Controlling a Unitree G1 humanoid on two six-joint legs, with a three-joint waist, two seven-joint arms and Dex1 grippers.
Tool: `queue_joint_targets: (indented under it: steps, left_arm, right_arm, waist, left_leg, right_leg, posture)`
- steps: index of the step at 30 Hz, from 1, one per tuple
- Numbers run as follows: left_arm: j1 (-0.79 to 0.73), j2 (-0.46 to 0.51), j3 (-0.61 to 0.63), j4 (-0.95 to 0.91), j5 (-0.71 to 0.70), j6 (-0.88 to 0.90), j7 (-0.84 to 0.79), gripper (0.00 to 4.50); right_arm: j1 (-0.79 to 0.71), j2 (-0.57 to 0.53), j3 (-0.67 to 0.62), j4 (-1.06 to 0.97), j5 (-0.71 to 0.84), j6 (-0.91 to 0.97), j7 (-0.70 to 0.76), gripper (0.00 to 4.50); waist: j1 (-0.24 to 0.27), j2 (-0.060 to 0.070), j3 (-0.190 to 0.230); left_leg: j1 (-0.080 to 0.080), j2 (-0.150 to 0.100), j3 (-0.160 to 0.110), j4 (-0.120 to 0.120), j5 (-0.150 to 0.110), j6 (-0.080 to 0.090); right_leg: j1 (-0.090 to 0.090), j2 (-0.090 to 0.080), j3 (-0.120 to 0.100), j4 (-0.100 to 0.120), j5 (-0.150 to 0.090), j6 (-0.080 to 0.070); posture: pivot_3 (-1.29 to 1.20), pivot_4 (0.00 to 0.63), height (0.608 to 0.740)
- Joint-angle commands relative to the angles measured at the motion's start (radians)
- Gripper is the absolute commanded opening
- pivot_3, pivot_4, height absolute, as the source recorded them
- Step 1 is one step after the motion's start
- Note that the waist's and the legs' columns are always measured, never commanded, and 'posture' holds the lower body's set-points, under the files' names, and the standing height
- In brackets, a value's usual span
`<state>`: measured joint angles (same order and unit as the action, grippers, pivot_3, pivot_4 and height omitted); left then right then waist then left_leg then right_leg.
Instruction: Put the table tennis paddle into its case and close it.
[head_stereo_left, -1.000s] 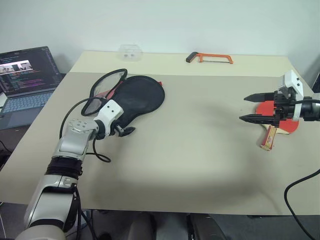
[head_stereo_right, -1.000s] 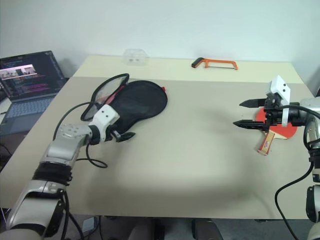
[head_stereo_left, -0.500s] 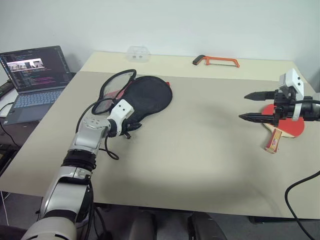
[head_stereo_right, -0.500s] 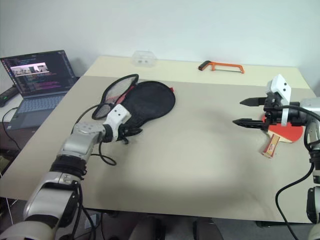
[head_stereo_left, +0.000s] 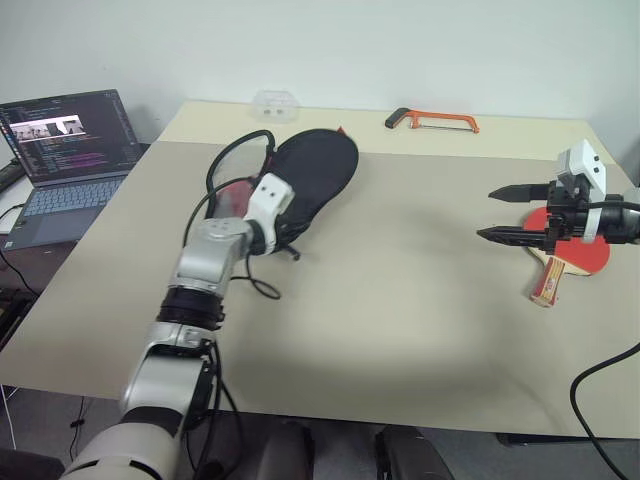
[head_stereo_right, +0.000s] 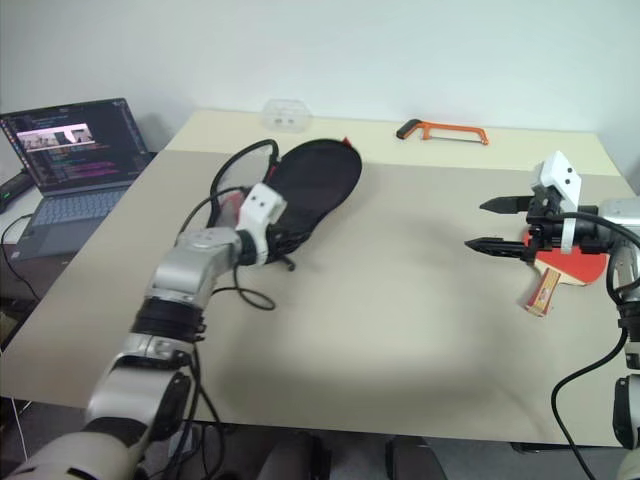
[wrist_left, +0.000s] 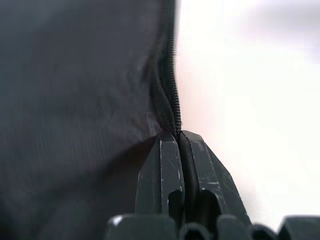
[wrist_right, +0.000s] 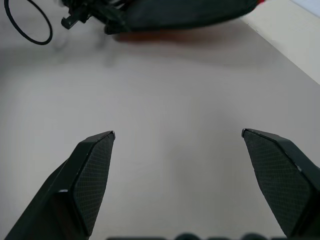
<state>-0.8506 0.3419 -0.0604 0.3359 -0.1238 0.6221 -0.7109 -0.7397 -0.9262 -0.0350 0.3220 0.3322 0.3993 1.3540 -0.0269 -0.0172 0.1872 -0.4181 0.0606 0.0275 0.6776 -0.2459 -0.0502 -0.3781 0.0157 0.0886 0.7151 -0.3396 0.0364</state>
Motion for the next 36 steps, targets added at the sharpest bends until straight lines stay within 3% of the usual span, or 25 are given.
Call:
queue_joint_targets:
  steps: [1,10,21,36]
  left_arm:
    - [-0.041,-0.054,0.013,-0.116,-0.036,0.069,0.061,0.02]
    - [-0.024,-0.226,-0.093,-0.104,0.002,0.117,0.193,0.02]
    - [-0.106,-0.444,-0.06,0.065,0.012,0.042,0.395,0.02]
    - [-0.307,-0.658,-0.06,0.54,0.003,-0.258,0.521,0.02]
  right_arm:
    - [-0.028,-0.005,-0.012,-0.025,0.006,-0.013,0.007,4.5]
    - [-0.033,0.003,0.012,-0.024,-0.006,-0.028,0.013,4.5]
    - [-0.031,0.003,0.015,-0.028,-0.01,-0.031,0.019,4.5]
    - [-0.037,0.016,0.032,-0.052,-0.016,-0.03,0.027,4.5]
  waist:
    - [-0.001,0.0,0.0]
    - [-0.006,0.0,0.0]
    - [-0.004,-0.001,0.0]
    - [-0.005,-0.001,0.001]
  left_leg:
    - [0.0,0.0,0.0,0.0,0.0,0.0]
    - [0.002,-0.003,0.001,-0.001,0.0,0.0]
    - [0.001,-0.005,0.001,-0.001,0.0,0.0]
    - [0.001,-0.008,0.001,-0.002,0.0,-0.001]
  right_leg:
    - [0.0,0.0,0.0,0.0,0.0,0.0]
    - [0.0,0.001,0.003,0.0,0.0,0.0]
    - [0.0,0.0,0.004,-0.001,0.0,0.0]
    - [0.0,0.0,0.004,-0.002,0.0,0.001]
  posture:
    - [0.0,0.15,0.74]
    - [0.0,0.15,0.74]
    - [0.0,0.15,0.74]
    - [0.0,0.15,0.74]
